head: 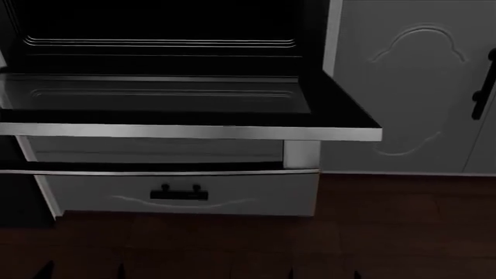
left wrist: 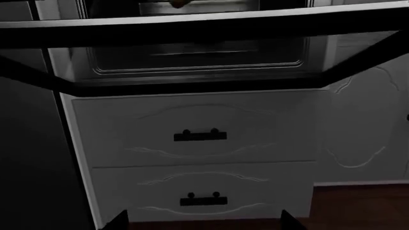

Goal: Close the oven door

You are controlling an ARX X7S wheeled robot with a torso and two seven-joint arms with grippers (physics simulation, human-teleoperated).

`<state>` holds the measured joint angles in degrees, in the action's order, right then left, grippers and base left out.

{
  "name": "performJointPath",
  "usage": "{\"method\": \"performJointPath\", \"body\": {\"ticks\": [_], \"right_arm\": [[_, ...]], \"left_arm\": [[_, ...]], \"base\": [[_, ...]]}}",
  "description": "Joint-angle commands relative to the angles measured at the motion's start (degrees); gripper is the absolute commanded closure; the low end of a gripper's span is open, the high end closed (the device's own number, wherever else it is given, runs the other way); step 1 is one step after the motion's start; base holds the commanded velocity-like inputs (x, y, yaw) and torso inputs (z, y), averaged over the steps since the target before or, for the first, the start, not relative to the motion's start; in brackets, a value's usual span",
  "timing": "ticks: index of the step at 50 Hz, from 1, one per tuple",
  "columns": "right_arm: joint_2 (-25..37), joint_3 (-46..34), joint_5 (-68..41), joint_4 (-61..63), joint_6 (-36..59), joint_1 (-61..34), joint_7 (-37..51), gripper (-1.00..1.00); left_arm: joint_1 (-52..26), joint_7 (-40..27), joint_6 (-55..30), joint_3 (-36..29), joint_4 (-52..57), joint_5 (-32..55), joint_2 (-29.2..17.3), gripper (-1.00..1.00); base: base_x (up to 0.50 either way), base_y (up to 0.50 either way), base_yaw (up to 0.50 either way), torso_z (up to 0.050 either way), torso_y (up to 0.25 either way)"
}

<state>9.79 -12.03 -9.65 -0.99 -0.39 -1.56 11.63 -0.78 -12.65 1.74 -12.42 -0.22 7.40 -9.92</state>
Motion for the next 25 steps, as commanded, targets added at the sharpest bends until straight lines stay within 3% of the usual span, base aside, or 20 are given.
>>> {"method": "performJointPath", "body": {"ticks": [1,25], "right_arm": [[0.3,-0.4,-0.2,0.0,0.0,-0.1,0.4,-1.0],[0.8,-1.0,-0.7,0.1,0.3,-0.3,1.5,-1.0]], "left_arm": [[0.0,-0.4,0.1,-0.3,0.1,0.4,-0.3,-1.0],[-0.5,-0.9,-0.1,-1.1,-0.3,1.1,-0.8,-1.0]], "base": [[0.0,0.0,0.0,-0.05,0.0],[0.0,0.0,0.0,-0.05,0.0]]}}
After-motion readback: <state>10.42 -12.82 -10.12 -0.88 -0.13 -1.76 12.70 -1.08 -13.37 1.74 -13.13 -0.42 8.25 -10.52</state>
